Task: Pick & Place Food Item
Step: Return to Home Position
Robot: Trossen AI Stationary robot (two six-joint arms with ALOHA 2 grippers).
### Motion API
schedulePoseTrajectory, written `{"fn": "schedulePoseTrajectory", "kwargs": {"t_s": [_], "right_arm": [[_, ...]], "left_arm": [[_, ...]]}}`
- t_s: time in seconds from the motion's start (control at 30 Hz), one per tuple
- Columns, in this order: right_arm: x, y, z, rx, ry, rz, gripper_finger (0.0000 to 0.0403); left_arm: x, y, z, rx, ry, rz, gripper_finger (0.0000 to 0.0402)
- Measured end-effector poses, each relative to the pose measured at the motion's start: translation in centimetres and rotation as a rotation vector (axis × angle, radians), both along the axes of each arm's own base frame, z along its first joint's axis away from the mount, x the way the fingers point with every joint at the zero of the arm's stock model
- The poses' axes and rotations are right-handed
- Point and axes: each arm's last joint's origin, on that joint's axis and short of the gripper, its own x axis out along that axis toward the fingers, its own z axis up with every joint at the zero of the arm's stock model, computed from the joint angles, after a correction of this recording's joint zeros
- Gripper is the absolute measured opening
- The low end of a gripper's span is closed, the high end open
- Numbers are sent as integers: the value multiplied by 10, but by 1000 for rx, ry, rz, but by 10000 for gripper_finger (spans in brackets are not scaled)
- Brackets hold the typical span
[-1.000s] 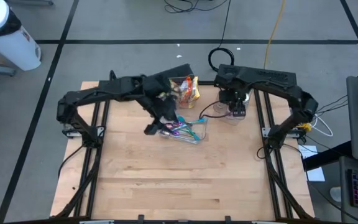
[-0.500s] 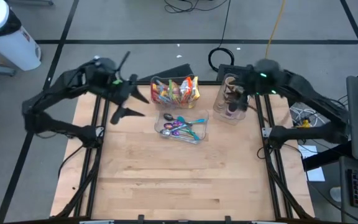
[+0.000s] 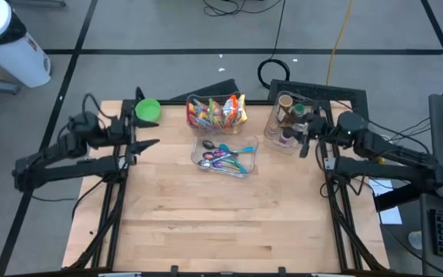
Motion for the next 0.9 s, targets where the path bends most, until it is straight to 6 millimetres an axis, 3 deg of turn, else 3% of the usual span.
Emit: {"fn": "schedulePoseTrajectory", "kwargs": {"t_s": [0.33,0.6,0.77,0.9], "right_arm": [[-6,7,-43,16,-90,30,130],[-7,9,-97,-3,-231,10,130],[-8,9,-118,-12,-234,-51,130],[-11,11,-119,-14,-243,-47,130]], "left_arm": [[-17,-4,-65,-15,-116,68,248],[-16,0,-108,-21,-231,164,248],[-15,2,-127,-43,-272,209,248],[-14,2,-133,-57,-278,206,248]]}}
